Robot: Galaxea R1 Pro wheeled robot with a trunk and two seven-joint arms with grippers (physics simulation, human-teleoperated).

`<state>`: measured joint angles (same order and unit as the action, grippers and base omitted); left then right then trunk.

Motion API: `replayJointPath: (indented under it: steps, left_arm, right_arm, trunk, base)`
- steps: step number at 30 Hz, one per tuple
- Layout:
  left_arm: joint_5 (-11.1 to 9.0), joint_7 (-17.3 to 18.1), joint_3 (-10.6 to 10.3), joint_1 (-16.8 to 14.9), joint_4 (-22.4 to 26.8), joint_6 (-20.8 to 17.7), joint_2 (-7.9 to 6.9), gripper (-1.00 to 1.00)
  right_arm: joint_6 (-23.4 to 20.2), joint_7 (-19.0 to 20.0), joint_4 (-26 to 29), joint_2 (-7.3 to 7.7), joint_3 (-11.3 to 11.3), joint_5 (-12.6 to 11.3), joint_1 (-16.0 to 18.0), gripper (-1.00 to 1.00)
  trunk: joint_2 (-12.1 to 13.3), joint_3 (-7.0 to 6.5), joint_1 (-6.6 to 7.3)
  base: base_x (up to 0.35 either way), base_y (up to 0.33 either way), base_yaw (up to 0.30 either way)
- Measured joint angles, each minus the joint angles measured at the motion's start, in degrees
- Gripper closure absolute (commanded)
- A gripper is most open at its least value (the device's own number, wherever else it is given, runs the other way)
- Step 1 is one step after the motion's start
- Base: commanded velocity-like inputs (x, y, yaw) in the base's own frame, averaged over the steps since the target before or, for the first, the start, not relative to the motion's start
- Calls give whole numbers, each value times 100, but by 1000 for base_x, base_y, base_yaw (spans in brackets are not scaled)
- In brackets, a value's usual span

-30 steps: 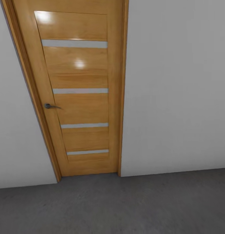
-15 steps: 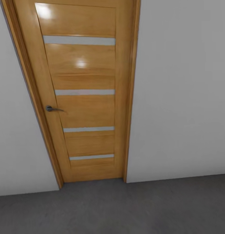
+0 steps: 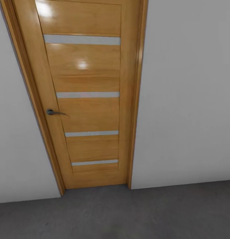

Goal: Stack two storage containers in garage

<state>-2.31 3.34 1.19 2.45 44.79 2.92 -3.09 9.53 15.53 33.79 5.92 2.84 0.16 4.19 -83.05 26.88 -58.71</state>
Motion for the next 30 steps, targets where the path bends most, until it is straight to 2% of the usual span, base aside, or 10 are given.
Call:
replayJointPath:
  steps: [7,15,21,23,30]
  left_arm:
    - [-1,0,0,0,0,0,0,-100]
    - [-5,0,-3,0,41,25,0,-100]
    - [-1,-6,1,0,297,391,0,-100]
    - [2,-10,3,0,441,468,0,-100]
    - [17,-35,21,0,1821,590,0,-100]
  right_arm:
    - [0,0,0,2,4,0,1,-100]
    - [0,0,0,0,-1,0,0,-100]
    - [0,0,0,0,-4,0,0,-100]
    - [0,0,0,0,-4,0,0,-100]
    - [0,-6,0,0,-9,9,0,-100]
  trunk:
    - [0,0,1]
    - [0,0,-1]
    - [0,0,-2]
    - [0,0,-2]
    - [0,0,-2]
  base:
    - [257,1,0]
    - [60,0,0]
    - [4,0,0]
    - [1,0,0]
    - [0,0,0]
